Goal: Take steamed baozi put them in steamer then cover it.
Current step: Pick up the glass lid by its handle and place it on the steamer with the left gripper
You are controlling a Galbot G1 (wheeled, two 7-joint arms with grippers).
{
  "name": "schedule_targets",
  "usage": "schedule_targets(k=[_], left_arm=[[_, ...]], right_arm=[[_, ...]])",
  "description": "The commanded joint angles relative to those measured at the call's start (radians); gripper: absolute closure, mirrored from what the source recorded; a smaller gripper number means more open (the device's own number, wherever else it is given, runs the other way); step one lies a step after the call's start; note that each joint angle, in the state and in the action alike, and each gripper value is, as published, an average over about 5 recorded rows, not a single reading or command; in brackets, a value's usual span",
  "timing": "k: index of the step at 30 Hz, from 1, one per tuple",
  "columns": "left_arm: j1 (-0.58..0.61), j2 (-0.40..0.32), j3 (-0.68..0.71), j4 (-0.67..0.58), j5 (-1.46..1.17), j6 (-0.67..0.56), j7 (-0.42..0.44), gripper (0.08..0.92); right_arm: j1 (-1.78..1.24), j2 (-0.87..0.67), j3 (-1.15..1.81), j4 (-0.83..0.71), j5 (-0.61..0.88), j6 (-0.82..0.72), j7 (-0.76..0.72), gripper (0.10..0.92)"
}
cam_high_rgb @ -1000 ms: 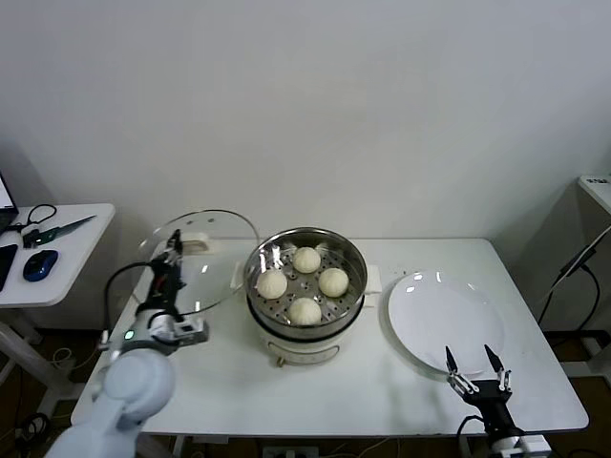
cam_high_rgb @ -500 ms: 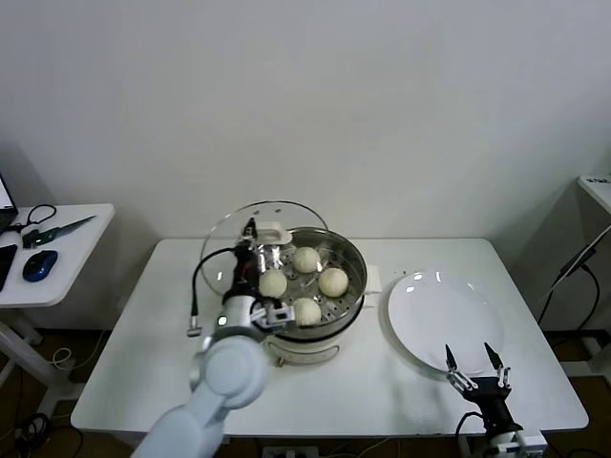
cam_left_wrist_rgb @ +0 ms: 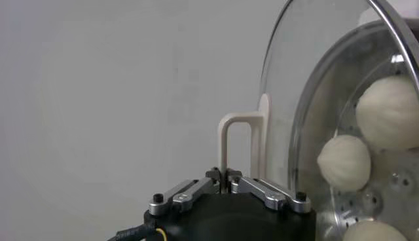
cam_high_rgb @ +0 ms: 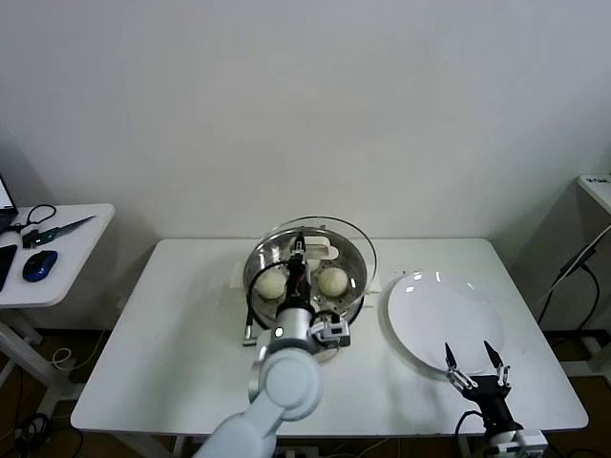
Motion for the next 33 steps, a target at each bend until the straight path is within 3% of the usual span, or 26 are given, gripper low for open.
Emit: schedule_targets(k=[1,11,29,33], left_arm=[[0.003,-0.072,0.042,0.065,0.039,0.028,-0.012,0.857],[0.007,-0.029,-0.012,0.145,-0.022,0.011,-0.092,0.857],[-0.002,-0.023,-0.039,0.173,-0.066,-0.011,-0.135,0.855],[0.001,-0.022,-0.04,0.186,-0.059,-0.027,-0.148,0.791]], right_arm=[[-0.005,-0.002,0.005,0.001,0.01,0.007,0.001,0.203],[-0.019,-0.002,0.017,0.0,0.02,0.023,0.001,0.203],[-0.018,0.012,0.016,0.016,-0.002,0.04,-0.006,0.203],[-0.017,0.018,0.015,0.018,-0.012,0.045,-0.006,0.203]])
